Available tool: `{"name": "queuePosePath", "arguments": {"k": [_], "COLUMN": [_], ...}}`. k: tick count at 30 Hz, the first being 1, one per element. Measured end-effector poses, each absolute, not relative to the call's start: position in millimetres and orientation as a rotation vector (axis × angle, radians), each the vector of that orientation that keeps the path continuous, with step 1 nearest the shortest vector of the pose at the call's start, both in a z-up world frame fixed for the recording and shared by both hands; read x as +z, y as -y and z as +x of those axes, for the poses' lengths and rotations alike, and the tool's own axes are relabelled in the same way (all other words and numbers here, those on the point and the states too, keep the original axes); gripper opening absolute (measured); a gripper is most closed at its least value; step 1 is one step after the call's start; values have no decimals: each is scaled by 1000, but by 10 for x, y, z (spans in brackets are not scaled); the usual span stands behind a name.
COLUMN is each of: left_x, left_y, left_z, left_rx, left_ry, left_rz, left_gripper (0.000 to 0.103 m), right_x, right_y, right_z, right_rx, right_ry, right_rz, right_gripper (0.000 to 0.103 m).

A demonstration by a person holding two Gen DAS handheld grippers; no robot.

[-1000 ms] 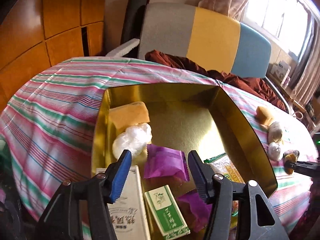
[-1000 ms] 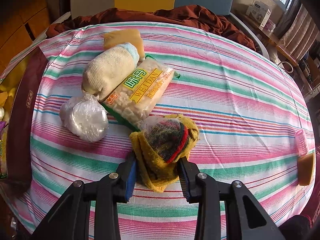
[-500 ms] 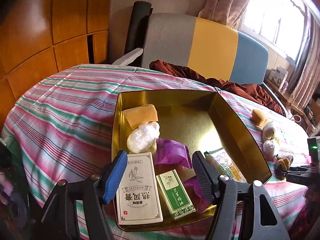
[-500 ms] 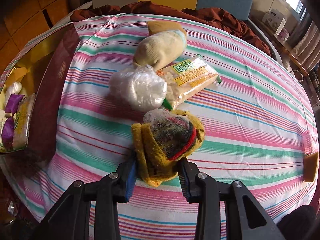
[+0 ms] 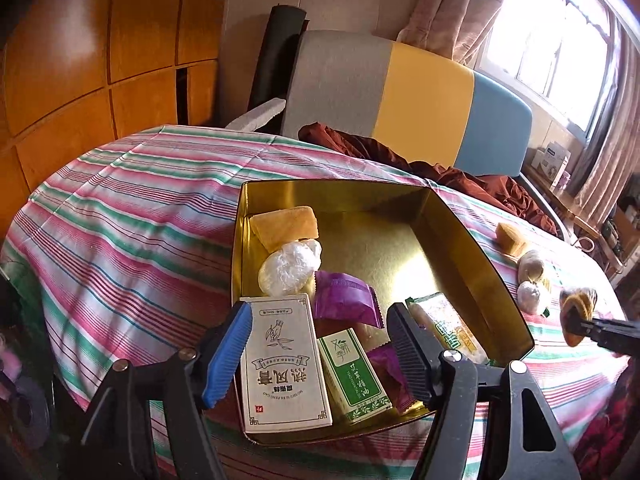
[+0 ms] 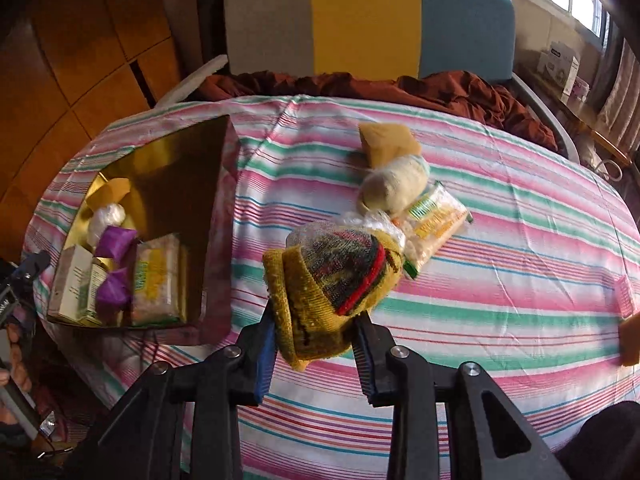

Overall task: Organize objects
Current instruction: 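Carry the knitted pouch into the gold tray and open the right tool while left lifts away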

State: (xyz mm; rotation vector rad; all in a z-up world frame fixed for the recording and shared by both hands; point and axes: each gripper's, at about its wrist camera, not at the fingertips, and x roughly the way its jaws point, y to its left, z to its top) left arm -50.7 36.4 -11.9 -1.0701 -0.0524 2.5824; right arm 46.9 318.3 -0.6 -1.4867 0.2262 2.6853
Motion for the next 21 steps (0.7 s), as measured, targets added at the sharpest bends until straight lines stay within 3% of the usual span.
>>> {"name": "queuePosePath", "arguments": {"k": [7, 16, 21], "left_x": [-119, -126, -175], "left_y": [-305, -199, -162], "left_z": [-489, -485, -491], "left_rx": [2571, 2581, 2582], "left_ry": [85, 101, 100], "left_rz": [-1071, -1083, -1105], "left_gripper": [74, 77, 77], "right_x": [277, -69, -193], "right_y": [-2525, -2081, -2039], "right_z": [56, -596, -699], "right_rx": [2890, 2840, 2807], "right_ry": [-101, 52, 68], "right_rz": [-1488, -1636, -1646], "right_gripper": [33, 35, 49]}}
